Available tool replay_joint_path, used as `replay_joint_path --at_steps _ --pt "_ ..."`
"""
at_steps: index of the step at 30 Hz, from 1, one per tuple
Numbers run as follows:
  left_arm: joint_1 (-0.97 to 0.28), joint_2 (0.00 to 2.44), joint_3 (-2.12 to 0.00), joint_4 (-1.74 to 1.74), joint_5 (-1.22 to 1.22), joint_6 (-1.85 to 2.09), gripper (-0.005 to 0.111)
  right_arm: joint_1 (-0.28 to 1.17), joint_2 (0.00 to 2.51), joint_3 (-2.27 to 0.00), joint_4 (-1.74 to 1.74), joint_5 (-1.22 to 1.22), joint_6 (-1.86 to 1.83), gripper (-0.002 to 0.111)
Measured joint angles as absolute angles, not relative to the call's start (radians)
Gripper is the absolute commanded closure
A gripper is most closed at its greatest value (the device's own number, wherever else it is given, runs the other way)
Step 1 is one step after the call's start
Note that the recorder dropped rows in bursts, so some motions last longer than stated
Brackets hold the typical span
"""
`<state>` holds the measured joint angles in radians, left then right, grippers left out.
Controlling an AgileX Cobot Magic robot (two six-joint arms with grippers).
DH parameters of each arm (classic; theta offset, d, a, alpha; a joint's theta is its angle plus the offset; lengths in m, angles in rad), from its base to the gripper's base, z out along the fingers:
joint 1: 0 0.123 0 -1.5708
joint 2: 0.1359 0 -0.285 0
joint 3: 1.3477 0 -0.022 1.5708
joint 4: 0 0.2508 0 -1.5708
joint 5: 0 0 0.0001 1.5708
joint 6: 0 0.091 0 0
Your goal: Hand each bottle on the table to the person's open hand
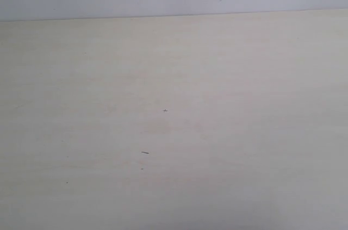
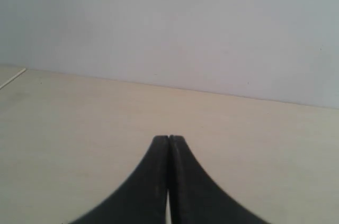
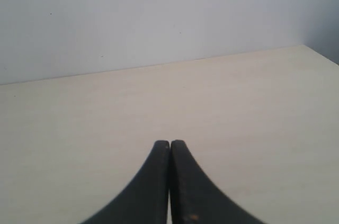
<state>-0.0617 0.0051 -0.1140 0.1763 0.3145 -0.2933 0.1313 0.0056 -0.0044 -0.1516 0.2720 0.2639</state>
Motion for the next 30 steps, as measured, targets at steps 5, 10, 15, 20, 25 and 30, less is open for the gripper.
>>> replay_joint_path --at_steps 5,10,15,20,25,30 --pt "-0.062 0.005 -0.082 0.176 0.315 -0.293 0.107 0.131 0.006 -0.004 -0.152 0.272 0.264 0.108" --pt "-0.062 0.005 -0.069 0.176 0.315 -0.293 0.107 0.131 0.006 -0.004 -0.152 0.272 0.264 0.108" --pt "-0.062 0.005 -0.066 0.176 0.324 -0.304 0.107 0.131 0.006 -0.004 -0.152 0.272 0.264 0.108" --pt "-0.062 0.005 -0.066 0.176 0.344 -0.310 0.107 0.131 0.006 -0.004 -0.152 0.272 0.264 0.108" --pt "-0.062 0.005 -0.036 0.176 0.349 -0.310 0.107 0.131 0.006 -0.004 -0.152 0.272 0.264 0.108" --pt "-0.062 0.005 -0.002 0.176 0.368 -0.310 0.107 0.131 0.006 -0.004 -0.152 0.272 0.264 0.108"
